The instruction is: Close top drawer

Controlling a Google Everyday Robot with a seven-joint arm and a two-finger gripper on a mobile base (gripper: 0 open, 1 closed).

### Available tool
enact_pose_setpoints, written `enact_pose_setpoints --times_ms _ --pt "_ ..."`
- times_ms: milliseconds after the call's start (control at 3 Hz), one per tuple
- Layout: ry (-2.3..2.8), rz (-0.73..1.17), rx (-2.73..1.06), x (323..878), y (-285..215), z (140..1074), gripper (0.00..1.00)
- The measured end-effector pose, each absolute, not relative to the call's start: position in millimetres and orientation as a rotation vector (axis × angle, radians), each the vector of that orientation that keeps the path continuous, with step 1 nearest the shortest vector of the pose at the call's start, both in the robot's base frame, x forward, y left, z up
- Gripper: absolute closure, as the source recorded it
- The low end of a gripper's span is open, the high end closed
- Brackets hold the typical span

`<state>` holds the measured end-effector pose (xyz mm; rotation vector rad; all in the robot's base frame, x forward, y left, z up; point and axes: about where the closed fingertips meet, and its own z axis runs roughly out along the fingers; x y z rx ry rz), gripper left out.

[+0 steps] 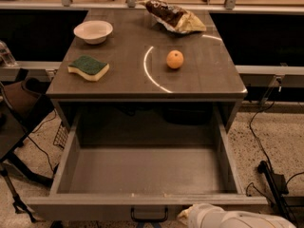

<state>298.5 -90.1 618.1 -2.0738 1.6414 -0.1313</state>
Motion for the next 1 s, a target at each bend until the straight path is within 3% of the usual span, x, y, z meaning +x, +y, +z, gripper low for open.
enact_pose_setpoints --times_ms 333,1000 --pt "1.527 -0.155 -2.097 320 -56 639 1.0" --pt "1.492 -0.159 -2.107 339 -56 637 1.0"
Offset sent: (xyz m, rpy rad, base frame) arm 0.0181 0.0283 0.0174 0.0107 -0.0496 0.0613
